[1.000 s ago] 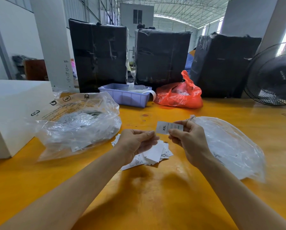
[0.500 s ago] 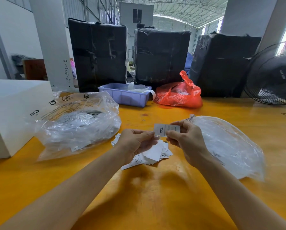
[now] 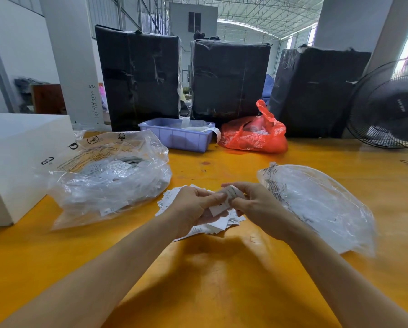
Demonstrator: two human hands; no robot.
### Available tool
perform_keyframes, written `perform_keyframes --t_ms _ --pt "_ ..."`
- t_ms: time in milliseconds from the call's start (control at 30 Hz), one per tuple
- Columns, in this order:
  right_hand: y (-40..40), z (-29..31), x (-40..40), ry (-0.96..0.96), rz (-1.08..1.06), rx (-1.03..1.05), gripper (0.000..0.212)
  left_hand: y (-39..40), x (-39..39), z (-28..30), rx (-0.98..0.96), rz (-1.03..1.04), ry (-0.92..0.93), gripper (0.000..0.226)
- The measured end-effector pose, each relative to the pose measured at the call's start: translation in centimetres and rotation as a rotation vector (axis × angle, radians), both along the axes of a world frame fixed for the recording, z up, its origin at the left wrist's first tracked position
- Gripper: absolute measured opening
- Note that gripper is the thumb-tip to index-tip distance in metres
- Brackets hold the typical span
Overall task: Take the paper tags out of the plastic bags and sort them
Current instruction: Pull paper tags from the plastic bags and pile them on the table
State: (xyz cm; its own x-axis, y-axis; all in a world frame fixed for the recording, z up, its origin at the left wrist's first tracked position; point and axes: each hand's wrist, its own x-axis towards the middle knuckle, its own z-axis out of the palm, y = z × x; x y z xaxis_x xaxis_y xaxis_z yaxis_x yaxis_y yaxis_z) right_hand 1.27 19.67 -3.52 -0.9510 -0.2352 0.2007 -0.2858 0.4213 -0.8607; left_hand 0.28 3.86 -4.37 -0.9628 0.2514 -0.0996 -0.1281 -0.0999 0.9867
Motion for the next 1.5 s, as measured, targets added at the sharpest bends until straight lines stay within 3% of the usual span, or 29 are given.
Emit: perform_keyframes --t_ms 100,167,333,400,500,633,833,933,1033,1133,1200,1267,1333,1433,1500 --pt "-0.2 -0.3 -0.1 0.097 -0.122 -0.088 0.043 0.0 0.1 0.0 0.029 0.018 -0.008 0.012" --pt "0.0 -0.3 -0.2 0.187 -0.201 -0.143 0.033 0.1 0.0 0.1 0.05 0.059 -0.028 0.017" --pt "-0.7 -0.7 0.0 0.29 -0.199 0.022 0.018 0.4 -0.1 -0.1 0.053 0.151 -0.049 0.035" --pt "-1.1 -0.8 0.2 0.289 -0.165 0.061 0.02 0.4 -0.1 -0.1 0.058 0.158 -0.05 0.032" --pt "-1.3 -0.8 0.3 0.216 -0.126 0.075 0.025 0.4 -0.1 -0.1 0.139 0.188 -0.073 0.02" --pt "-1.6 -1.0 0.4 0.104 -0.172 -0.177 0.03 0.4 -0.1 0.0 0.177 0.199 -0.125 0.027" --pt "-0.2 -0.4 -0.2 -0.17 -0.322 -0.46 0.006 -0.1 -0.4 0.5 0.008 0.086 -0.163 0.046" --pt "0.5 -0.4 -0.5 -0.283 -0.361 -0.55 0.003 -0.7 -0.6 0.6 -0.083 0.054 -0.141 0.022" --pt "0.7 0.0 -0.6 -0.246 -0.361 -0.575 0.004 -1.1 -0.7 0.8 -0.115 0.075 -0.068 0.01" --pt "2.4 1.0 -0.8 0.063 -0.474 -0.4 0.003 -2.0 -1.2 1.8 -0.17 0.211 0.058 0.007" --pt "5.0 1.5 -1.1 0.326 -0.646 -0.085 0.009 -3.7 -2.0 2.7 -0.167 0.377 0.158 0.009" --pt "8.0 1.6 -1.4 0.454 -0.809 0.212 0.013 -6.3 -2.9 3.3 -0.205 0.587 0.272 0.009" --pt "10.7 1.4 -1.8 0.382 -0.879 0.425 0.015 -9.1 -3.7 3.6 -0.319 0.781 0.359 0.01" --pt "12.4 0.2 -2.4 0.016 -0.8 0.702 0.027 -12.5 -4.4 3.3 -0.538 0.936 0.396 0.013" --pt "12.3 -0.6 -2.4 -0.125 -0.745 0.842 0.038 -14.2 -4.5 2.8 -0.749 0.985 0.431 0.016"
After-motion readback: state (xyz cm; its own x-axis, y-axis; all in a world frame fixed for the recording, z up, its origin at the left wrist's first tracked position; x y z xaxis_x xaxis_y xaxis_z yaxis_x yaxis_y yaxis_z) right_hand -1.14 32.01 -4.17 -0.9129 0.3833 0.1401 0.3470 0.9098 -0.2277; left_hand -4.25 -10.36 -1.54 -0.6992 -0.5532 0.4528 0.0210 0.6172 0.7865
